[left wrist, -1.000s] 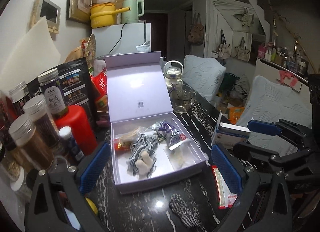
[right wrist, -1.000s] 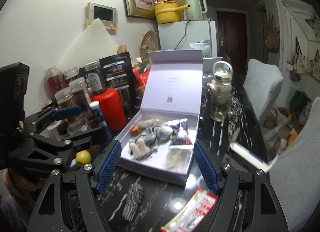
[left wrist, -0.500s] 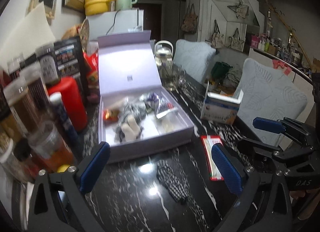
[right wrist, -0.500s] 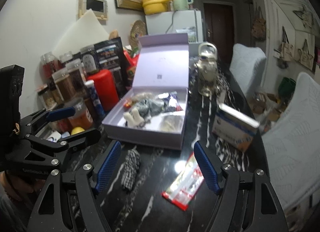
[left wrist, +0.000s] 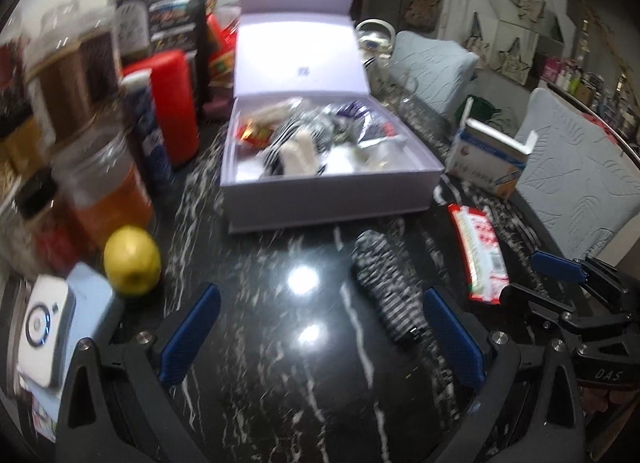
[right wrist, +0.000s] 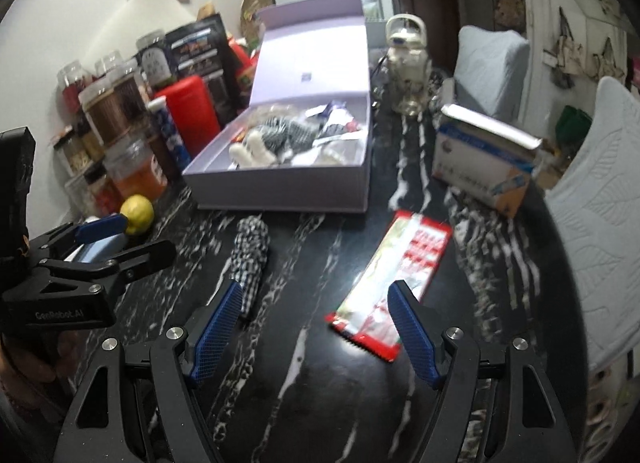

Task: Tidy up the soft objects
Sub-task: 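Grasp the gingham scrunchie with the right tool, then grasp the red-and-white packet with the left tool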

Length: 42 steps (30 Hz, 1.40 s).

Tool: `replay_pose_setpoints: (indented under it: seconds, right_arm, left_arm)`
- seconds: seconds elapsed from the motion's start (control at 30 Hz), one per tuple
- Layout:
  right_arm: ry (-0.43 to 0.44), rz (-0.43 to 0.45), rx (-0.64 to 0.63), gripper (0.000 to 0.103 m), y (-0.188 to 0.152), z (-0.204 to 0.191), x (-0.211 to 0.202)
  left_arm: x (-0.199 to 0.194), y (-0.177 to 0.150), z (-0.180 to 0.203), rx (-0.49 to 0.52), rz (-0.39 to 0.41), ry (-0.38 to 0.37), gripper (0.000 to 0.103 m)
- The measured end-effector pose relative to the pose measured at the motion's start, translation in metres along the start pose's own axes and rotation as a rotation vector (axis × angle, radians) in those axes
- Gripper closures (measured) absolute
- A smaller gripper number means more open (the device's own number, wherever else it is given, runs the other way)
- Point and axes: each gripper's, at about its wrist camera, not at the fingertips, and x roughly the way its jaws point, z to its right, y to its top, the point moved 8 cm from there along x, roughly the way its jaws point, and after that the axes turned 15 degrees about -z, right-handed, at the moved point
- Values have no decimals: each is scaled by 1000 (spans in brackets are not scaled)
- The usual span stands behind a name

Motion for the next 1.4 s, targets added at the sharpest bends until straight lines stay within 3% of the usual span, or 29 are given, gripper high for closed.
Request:
replay_pose_setpoints:
  seconds: [0.5,0.57,0.67,0.8,0.93,1.13,1.4]
  right_arm:
    - [86,-156,-102,30,19,-56,74]
    - [88,-174,-120,35,21,-61,81]
    - [62,-192,-140,51,21,-64,90]
    - [28,-179,-161,81,21,-61,94]
    - [72,-133,-128,84,21,-51,79]
    - [24,-58,-63,84,13,-16,42]
    - [-36,-21,106,84,-14,54,8]
  left_arm:
    - [9,-12,-59,-162,-22,34,0]
    - [9,-13,-63,-176,-22,28,0]
    - [11,-13,-66,-182,-26,32,0]
    - [12,-12,-63,-185,-32,8,0]
    - [12,-6,-54,-179,-24,-1,0]
    - [17,2,-21,-104,-29,-6,0]
    - [38,13,58,6,-82,-116,0]
